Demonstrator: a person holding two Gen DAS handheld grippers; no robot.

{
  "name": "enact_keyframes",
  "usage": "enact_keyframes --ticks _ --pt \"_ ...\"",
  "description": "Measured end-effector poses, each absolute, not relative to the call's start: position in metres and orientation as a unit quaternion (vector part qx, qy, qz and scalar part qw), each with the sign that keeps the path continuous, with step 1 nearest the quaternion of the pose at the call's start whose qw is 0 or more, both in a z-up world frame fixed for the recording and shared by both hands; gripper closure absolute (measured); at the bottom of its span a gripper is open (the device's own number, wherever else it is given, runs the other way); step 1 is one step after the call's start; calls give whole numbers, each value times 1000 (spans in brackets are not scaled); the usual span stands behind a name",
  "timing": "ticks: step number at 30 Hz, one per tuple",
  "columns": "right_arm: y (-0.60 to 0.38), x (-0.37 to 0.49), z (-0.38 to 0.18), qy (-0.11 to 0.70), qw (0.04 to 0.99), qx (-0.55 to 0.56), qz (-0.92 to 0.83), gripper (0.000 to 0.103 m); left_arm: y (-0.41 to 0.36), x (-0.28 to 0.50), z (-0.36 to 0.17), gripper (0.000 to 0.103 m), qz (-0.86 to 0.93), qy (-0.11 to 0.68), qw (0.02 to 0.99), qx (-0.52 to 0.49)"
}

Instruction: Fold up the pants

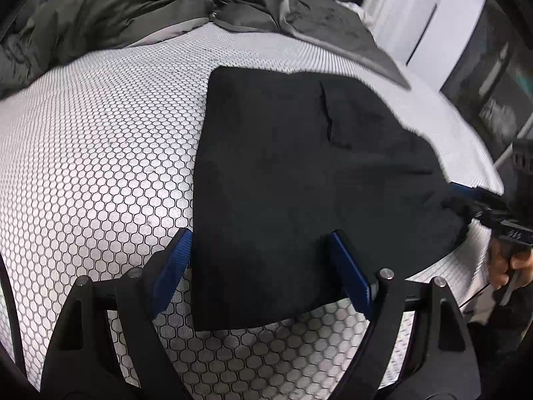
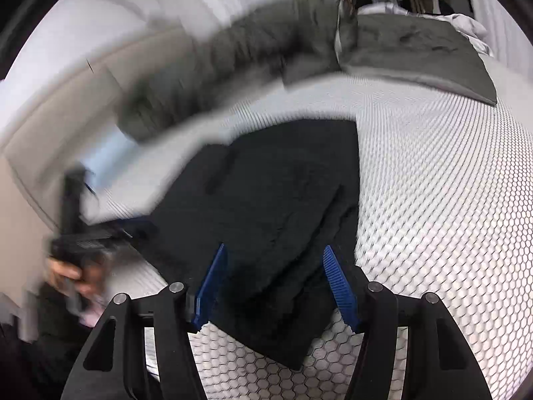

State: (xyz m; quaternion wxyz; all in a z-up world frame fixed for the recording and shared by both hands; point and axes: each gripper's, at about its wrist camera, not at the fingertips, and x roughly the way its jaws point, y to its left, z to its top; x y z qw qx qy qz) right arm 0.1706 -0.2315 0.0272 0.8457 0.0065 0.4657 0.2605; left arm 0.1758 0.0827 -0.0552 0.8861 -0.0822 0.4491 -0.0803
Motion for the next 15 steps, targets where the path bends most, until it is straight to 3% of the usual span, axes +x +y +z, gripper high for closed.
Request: enact_keyframes --ticks 5,10,12,14,15 --pt "-227 164 13 477 843 -73 238 41 92 174 -59 16 -95 454 882 -78" --pt "-269 166 21 483 834 44 261 41 114 168 -57 16 -91 446 883 -114" --pt "-280 176 19 486 826 104 267 41 123 169 -61 23 -97 447 877 -146" --pt "-280 188 10 497 811 146 272 42 130 172 -65 55 -121 444 868 -189" --pt "-278 194 3 504 804 160 273 43 131 174 -65 57 -129 443 864 -201"
